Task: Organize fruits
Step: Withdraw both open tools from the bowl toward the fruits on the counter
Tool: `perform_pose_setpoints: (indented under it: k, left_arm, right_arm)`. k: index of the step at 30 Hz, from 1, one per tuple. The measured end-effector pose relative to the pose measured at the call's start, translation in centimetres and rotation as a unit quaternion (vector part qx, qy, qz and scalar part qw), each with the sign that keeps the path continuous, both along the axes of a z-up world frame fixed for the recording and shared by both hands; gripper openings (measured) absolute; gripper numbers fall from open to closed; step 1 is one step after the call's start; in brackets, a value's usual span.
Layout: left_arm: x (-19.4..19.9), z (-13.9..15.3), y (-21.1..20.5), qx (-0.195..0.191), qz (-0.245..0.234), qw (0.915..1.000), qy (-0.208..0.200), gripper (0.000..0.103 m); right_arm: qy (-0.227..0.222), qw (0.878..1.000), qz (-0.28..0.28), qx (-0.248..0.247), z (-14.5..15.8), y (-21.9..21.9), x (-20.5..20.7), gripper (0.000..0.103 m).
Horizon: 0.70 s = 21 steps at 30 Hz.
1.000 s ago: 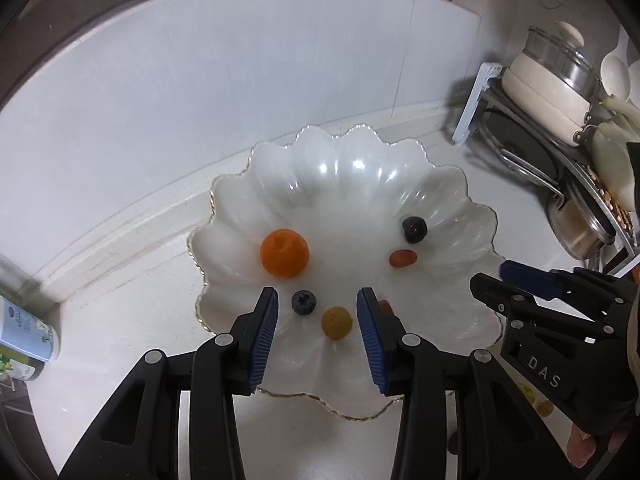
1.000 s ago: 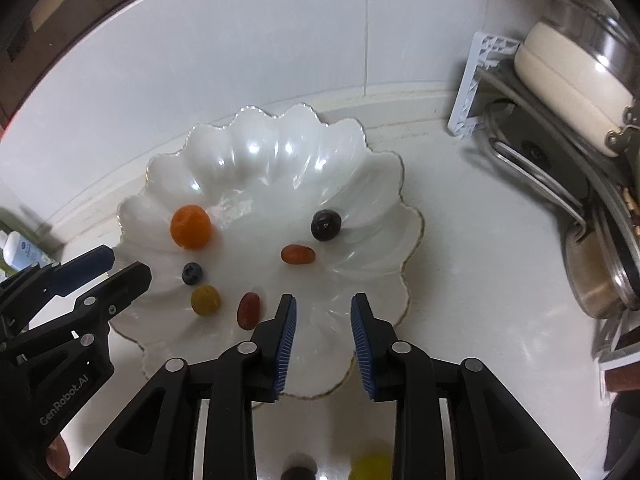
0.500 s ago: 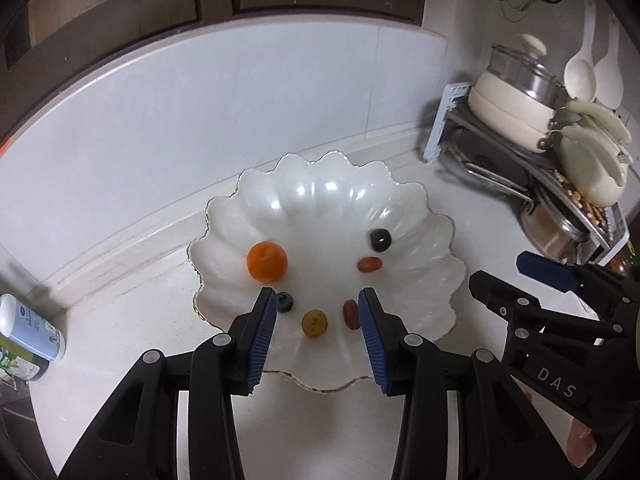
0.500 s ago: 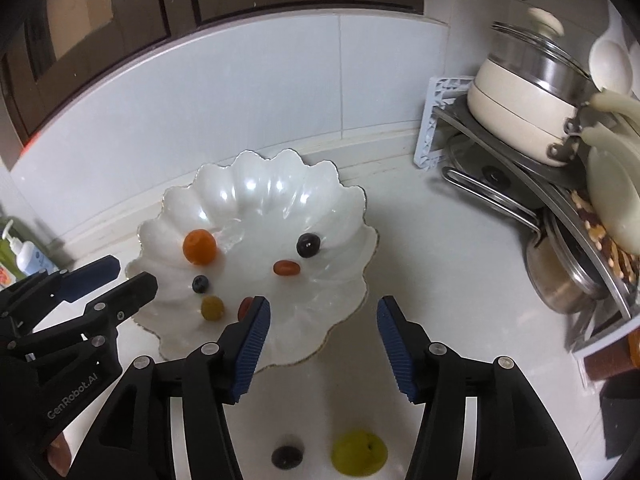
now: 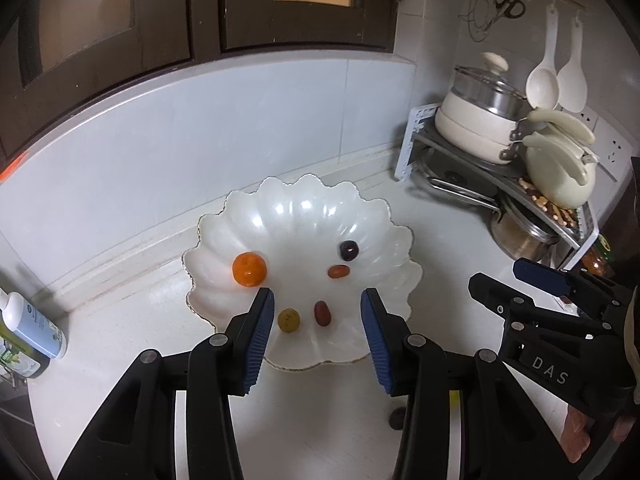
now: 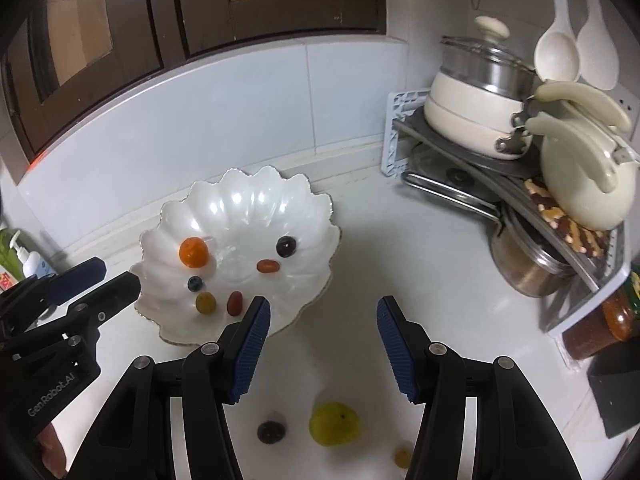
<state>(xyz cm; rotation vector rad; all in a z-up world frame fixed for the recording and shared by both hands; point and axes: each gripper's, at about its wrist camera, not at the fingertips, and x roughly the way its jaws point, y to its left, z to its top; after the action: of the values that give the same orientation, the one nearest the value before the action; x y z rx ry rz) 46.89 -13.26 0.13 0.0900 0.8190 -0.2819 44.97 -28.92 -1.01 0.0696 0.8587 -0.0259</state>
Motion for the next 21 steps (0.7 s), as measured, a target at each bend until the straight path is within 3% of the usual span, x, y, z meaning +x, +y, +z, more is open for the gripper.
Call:
perform_pose_setpoints:
  k: [21]
  left_arm:
    - [-6.4,3.5,0.2,-0.01,-0.005,0.9978,-0.066,0.049]
  right_arm:
    - [-0.056,0.998,-0.007,0.003,2.4,-1.1,-6.5,0.057]
